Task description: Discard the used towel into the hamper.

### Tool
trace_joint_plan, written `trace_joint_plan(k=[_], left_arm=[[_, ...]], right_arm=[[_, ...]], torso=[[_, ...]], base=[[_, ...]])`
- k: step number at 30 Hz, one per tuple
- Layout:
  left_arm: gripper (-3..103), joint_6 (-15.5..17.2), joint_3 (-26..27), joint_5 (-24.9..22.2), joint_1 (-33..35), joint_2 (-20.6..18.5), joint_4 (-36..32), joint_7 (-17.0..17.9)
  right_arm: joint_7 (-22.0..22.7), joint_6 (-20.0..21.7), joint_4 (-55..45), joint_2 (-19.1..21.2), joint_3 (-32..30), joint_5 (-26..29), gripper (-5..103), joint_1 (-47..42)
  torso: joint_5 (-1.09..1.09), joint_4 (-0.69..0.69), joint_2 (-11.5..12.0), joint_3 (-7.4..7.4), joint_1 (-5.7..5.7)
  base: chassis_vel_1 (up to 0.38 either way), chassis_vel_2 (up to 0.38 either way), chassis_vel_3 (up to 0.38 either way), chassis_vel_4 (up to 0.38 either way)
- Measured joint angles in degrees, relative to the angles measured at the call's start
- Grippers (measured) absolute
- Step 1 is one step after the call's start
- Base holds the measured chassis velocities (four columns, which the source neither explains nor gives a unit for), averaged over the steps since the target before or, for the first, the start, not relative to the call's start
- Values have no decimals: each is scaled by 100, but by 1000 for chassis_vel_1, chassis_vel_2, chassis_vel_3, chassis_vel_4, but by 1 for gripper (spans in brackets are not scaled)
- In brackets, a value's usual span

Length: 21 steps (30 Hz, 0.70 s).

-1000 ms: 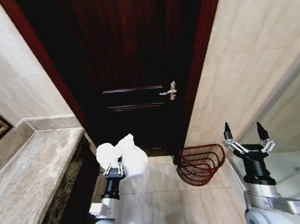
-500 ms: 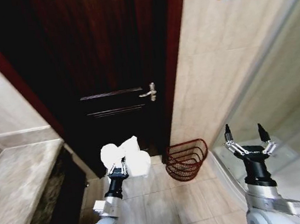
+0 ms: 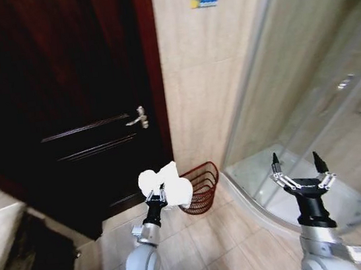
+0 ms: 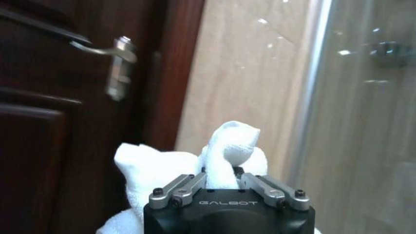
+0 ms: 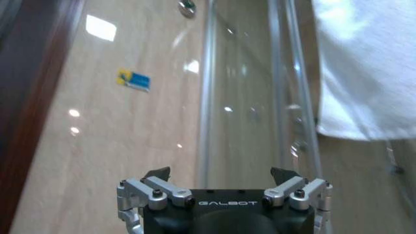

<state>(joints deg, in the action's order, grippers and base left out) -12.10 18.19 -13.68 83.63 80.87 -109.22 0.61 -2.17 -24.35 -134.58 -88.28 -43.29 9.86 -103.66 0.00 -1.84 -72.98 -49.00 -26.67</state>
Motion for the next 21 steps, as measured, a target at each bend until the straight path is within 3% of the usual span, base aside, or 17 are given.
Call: trace_joint_plan(k=[5, 9, 21], left_arm=[[10, -84, -256, -130, -483, -153, 575, 0], [10, -63, -373, -201, -765, -163, 867, -3], [10, -148, -850, -270, -1602, -74, 2197, -105]], right_arm=[[49, -135, 316, -346, 196, -519, 100, 128], [59, -223, 376, -382, 232, -672, 100, 78], [-98, -297, 400, -385, 125, -576, 100, 46]], torso=[[-1, -1, 0, 0, 0], [0, -2, 0, 0, 0], [0, -3, 0, 0, 0]], base=[[-68, -70, -59, -70], [0, 0, 0, 0], [0, 0, 0, 0]])
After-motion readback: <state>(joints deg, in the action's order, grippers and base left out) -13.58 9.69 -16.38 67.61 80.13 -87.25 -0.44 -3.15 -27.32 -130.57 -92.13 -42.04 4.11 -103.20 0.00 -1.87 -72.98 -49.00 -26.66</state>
